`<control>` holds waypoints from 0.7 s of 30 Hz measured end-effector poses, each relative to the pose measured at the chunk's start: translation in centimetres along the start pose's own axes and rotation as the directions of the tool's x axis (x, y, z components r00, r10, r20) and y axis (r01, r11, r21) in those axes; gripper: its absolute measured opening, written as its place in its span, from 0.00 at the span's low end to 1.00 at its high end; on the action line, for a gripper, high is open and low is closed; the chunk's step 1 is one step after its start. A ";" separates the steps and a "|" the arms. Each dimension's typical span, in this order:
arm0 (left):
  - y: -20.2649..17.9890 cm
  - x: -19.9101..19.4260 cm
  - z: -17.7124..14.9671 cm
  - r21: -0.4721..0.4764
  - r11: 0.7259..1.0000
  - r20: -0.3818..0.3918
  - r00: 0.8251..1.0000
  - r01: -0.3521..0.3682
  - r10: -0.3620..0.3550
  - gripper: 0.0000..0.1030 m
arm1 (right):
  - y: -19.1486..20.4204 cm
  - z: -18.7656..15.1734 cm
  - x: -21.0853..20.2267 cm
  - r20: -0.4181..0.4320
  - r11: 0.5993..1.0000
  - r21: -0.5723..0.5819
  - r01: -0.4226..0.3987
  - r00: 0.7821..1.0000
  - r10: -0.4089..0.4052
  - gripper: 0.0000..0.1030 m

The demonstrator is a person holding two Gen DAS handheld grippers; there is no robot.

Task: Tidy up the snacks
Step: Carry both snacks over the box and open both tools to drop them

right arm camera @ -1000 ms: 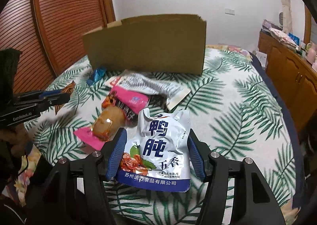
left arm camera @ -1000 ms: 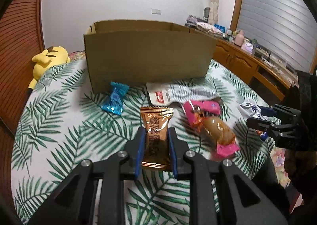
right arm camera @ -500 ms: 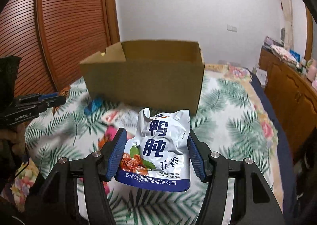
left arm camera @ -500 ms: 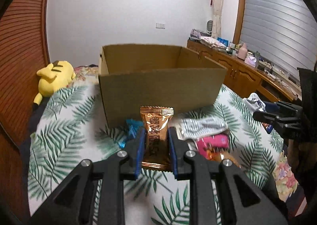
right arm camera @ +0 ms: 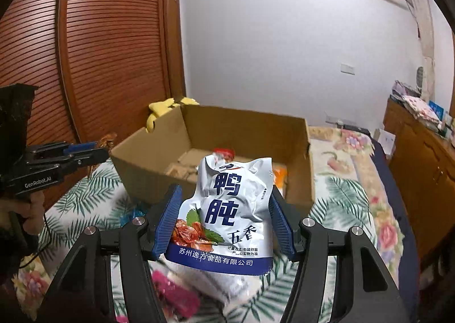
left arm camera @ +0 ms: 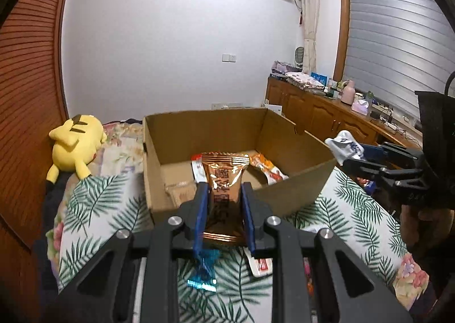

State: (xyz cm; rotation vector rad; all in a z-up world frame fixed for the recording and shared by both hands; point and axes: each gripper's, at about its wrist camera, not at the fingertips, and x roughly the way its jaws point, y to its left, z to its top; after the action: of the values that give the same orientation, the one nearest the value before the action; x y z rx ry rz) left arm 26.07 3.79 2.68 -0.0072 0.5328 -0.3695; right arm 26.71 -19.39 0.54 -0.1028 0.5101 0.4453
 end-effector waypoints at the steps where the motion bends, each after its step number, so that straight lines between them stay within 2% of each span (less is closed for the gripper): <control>1: 0.1 0.4 0.5 0.002 1.000 0.002 1.000 0.002 -0.002 0.20 | 0.0 0.3 0.5 0.002 1.000 -0.001 -0.007 1.000 0.007 0.60; 9: 0.9 3.4 2.9 -0.009 1.000 0.006 1.000 0.019 -0.019 0.20 | -0.4 2.0 4.1 0.009 0.999 0.011 -0.048 0.999 0.048 0.60; 21: 2.3 8.4 4.1 0.002 1.000 -0.064 0.998 0.005 -0.005 0.20 | -1.9 2.4 8.1 -0.017 0.999 0.022 -0.041 0.999 0.042 0.60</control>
State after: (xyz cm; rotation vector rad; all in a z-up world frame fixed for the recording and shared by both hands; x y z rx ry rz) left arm 35.58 2.62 1.85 0.0050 0.5954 -0.3759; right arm 34.90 -17.46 -1.42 -0.0753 0.5345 0.4795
